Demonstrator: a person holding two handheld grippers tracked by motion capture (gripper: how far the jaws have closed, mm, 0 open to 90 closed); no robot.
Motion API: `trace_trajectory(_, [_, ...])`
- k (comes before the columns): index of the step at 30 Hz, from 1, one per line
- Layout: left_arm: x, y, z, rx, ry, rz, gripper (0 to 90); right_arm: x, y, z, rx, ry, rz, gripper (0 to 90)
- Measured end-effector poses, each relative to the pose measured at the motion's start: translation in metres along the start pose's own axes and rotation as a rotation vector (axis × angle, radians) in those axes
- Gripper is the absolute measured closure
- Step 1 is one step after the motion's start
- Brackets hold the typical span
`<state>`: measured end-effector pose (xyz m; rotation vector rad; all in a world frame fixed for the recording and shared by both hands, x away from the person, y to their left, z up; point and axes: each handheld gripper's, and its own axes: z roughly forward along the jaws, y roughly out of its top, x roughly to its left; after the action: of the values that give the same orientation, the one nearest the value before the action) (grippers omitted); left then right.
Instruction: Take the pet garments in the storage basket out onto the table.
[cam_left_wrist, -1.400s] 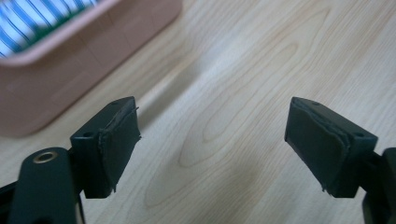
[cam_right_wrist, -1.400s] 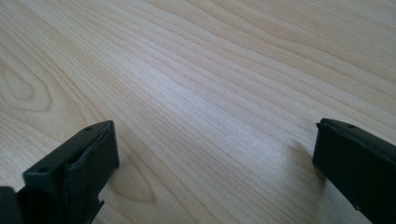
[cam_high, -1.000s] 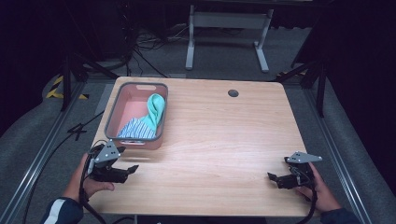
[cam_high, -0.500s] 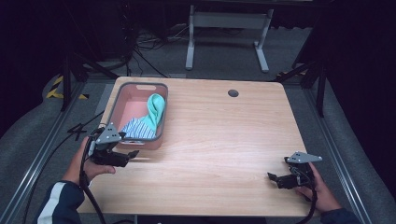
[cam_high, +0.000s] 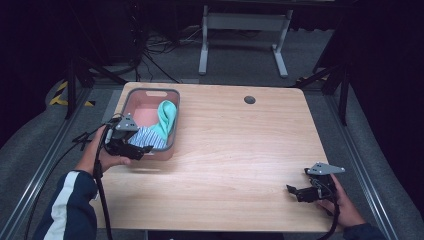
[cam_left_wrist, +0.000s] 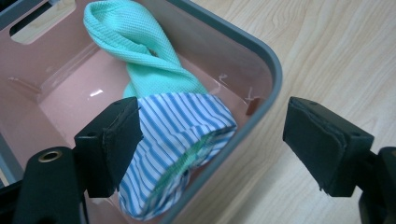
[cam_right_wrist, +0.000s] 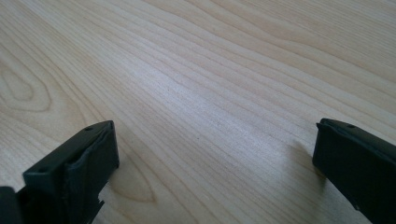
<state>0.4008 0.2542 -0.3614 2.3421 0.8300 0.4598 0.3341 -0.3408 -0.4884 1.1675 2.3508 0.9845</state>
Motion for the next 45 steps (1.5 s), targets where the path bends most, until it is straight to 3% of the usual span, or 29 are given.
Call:
trace_trajectory(9, [0.018,0.020,0.024,0.054,-0.004,-0.017,20.3,0.000,0.000,0.000,0.000,0.000,0.000,0.7])
trace_trajectory(14, [0.025,0.029,0.044,0.116,0.002,-0.010,21.2,0.000,0.000,0.000,0.000,0.000,0.000,0.7])
trace_trajectory(16, [0.031,0.033,0.055,0.173,-0.036,-0.027,21.1,0.000,0.000,0.000,0.000,0.000,0.000,0.7])
trace_trajectory(17, [0.033,0.035,0.062,0.201,-0.019,-0.029,21.1,0.000,0.000,0.000,0.000,0.000,0.000,0.7])
trace_trajectory(23, [0.040,0.039,0.083,0.274,-0.022,-0.055,21.1,0.000,0.000,0.000,0.000,0.000,0.000,0.7])
trace_trajectory(27, [0.043,0.042,0.097,0.329,-0.033,-0.038,20.8,0.000,0.000,0.000,0.000,0.001,-0.001,0.7])
trace_trajectory(32, [0.045,0.043,0.113,0.395,-0.015,-0.036,19.5,0.000,0.000,0.000,0.000,0.001,-0.001,0.7])
trace_trajectory(36, [0.049,0.041,0.125,0.476,-0.004,-0.050,18.6,0.000,0.000,-0.001,-0.001,0.004,0.001,0.7])
trace_trajectory(42, [0.052,0.038,0.137,0.534,0.005,-0.066,15.1,0.000,-0.001,-0.001,-0.002,0.004,0.001,0.7])
trace_trajectory(45, [0.052,0.039,0.140,0.545,-0.015,-0.076,15.2,0.000,-0.001,-0.001,-0.002,0.004,0.001,0.7])
